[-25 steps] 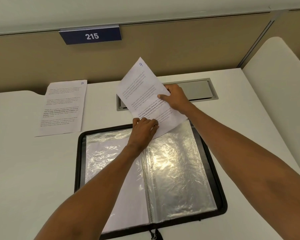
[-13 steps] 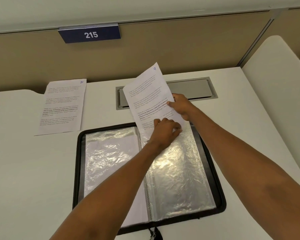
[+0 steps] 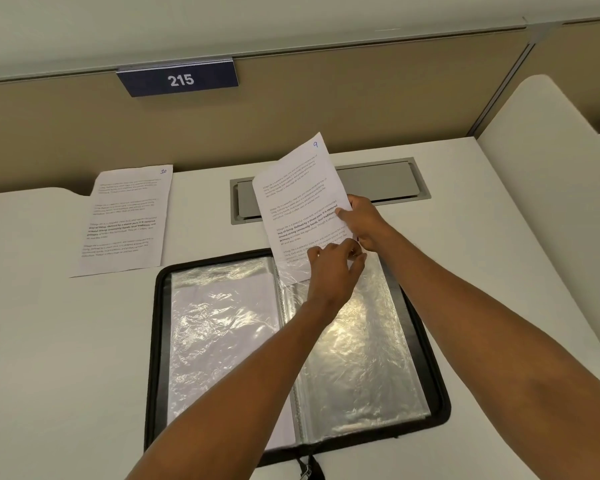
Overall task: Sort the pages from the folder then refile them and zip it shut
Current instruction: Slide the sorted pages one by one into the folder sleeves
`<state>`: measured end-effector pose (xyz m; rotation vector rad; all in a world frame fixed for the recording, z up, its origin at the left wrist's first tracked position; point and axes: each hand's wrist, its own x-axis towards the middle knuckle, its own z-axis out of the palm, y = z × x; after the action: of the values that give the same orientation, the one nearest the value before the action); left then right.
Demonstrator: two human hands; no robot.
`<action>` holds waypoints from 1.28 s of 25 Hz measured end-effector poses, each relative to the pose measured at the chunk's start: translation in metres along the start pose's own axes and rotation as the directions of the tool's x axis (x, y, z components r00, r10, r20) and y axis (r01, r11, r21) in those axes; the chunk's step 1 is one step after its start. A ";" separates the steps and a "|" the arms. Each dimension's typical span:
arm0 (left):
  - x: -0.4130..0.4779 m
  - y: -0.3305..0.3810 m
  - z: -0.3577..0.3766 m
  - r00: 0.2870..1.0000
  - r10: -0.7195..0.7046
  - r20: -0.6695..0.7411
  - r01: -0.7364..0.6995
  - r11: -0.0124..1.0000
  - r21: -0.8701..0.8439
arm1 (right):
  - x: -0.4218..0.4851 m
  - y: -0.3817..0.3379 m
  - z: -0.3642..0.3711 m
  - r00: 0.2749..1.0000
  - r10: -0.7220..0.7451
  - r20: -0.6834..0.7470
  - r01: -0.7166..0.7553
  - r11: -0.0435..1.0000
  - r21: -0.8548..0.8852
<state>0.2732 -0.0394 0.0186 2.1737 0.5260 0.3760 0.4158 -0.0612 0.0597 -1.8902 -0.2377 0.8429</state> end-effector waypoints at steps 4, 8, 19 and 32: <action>-0.006 0.003 -0.004 0.984 0.177 -0.009 -0.176 0.980 0.097 | -0.001 0.000 -0.001 1.000 -0.001 0.023 0.002 0.999 -0.039; -0.003 0.003 -0.007 0.980 0.185 0.079 -0.194 0.973 0.126 | -0.004 -0.004 0.001 0.999 0.005 0.040 -0.003 0.999 -0.051; 0.024 -0.007 -0.008 0.999 0.026 0.040 -0.026 1.000 -0.017 | 0.000 -0.006 -0.031 0.968 0.162 0.189 -0.073 0.911 -0.407; 0.028 0.003 -0.005 1.000 0.001 -0.028 0.000 0.999 0.048 | 0.003 -0.003 -0.053 0.959 0.171 0.227 -0.064 0.908 -0.413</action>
<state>0.2966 -0.0240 0.0266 2.2171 0.5555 0.3987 0.4527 -0.0968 0.0743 -2.1898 -0.4933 1.1989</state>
